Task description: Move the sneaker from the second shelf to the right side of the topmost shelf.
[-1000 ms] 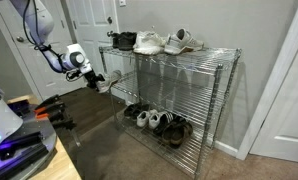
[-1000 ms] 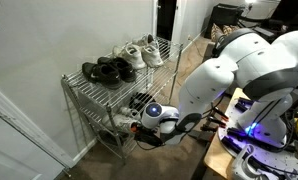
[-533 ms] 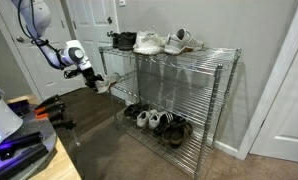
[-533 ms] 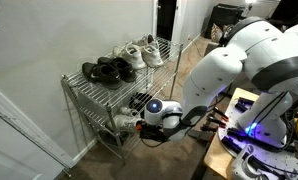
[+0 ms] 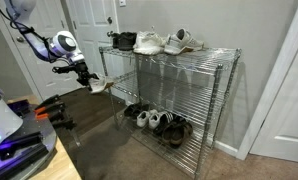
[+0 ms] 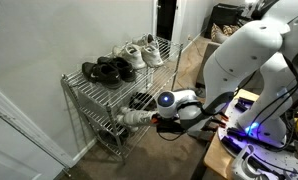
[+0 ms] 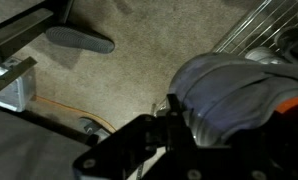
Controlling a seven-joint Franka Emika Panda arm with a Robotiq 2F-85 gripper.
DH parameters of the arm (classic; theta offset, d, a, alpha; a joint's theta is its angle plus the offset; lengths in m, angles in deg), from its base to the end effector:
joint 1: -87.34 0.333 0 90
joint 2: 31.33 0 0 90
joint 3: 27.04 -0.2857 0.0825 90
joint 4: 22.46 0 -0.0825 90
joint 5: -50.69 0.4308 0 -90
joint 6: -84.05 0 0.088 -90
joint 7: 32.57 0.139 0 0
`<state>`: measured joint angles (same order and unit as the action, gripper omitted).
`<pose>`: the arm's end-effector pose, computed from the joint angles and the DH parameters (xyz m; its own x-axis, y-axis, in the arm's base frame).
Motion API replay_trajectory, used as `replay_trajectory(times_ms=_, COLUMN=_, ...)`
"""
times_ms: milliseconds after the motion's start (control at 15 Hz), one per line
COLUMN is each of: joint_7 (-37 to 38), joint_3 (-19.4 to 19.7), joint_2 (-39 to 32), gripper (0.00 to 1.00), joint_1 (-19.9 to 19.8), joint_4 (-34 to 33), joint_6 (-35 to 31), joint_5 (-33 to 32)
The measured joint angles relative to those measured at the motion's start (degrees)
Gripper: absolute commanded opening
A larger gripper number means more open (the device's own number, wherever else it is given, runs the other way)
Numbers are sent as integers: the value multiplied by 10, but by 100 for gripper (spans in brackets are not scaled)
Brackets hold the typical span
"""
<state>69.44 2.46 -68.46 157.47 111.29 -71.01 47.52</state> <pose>0.3966 0.2553 -0.0137 0.5596 -0.7529 0.3465 -0.8250 -0.5460 0.1460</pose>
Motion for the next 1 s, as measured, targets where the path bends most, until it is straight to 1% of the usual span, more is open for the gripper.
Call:
replay_trajectory(times_ms=133, joint_7=3, joint_3=7, joint_2=35, gripper=6, joint_1=8, joint_4=25, joint_6=44, joint_5=-37)
replay_trajectory(times_ms=333, joint_7=15, joint_3=4, joint_2=92, gripper=6, joint_1=7, joint_4=45, joint_6=128, joint_5=-103)
replay_trajectory(times_ms=467, joint_7=28, joint_3=-11, joint_2=136, gripper=6, joint_1=1, joint_4=50, joint_6=201, joint_5=-145)
replay_trajectory(times_ms=533, joint_7=34, joint_3=-25, joint_2=160, gripper=6, joint_1=-6, joint_4=50, joint_6=241, joint_5=-162)
replay_trajectory(times_ms=733, joint_7=39, joint_3=-98, joint_2=238, gripper=6, joint_1=-51, joint_4=50, joint_6=358, joint_5=-187)
replay_trajectory(times_ms=1000, joint_7=39, joint_3=-217, joint_2=329, gripper=6, joint_1=-139, joint_4=44, joint_6=486, joint_5=-187)
